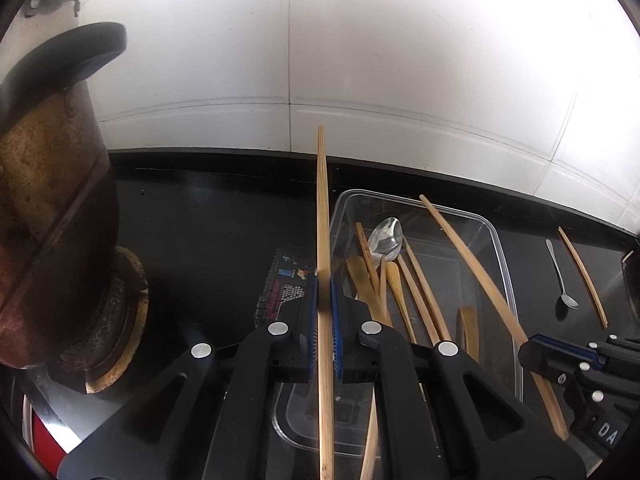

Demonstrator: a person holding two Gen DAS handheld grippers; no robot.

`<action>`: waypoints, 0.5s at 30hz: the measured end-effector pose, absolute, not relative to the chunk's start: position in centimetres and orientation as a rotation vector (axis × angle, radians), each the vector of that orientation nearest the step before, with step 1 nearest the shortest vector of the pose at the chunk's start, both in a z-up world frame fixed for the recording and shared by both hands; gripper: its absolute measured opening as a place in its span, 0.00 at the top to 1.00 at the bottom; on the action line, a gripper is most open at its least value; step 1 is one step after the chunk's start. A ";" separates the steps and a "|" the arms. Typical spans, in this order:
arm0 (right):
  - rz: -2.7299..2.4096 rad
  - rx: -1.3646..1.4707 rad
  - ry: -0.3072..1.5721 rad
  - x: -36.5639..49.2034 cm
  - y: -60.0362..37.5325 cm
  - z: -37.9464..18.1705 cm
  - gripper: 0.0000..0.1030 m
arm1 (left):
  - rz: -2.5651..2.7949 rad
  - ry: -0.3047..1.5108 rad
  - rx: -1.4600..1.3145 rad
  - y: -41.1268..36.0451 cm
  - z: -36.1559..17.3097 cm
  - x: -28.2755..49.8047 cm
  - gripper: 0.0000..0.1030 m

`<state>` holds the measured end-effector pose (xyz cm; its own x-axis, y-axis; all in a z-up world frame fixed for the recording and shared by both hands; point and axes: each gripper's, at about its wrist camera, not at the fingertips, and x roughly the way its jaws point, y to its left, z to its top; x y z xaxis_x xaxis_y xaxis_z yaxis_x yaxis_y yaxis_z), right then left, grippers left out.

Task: Organize utensils
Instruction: 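Carry both held chopsticks over the clear tray, then release both chopsticks into the clear tray by opening both tools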

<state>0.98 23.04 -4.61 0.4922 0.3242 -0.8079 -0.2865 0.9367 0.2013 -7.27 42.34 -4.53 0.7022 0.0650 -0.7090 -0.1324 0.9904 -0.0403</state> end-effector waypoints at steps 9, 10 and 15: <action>0.275 0.267 1.050 4.5 19.8 -6.5 0.93 | -0.076 0.882 -0.154 41.1 -6.7 -5.5 0.95; 0.271 0.286 1.057 4.6 19.7 -6.8 0.93 | -0.096 0.903 -0.171 41.4 -7.1 -5.2 0.95; 0.268 0.366 1.075 5.0 19.2 -8.0 0.93 | -0.169 0.969 -0.223 42.9 -7.9 -3.8 0.95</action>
<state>5.00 19.19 -8.03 0.4530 0.3868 -0.8033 -0.0363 0.9082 0.4169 -3.77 42.93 -7.93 0.5560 -0.2410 -0.7955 0.0427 0.9641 -0.2623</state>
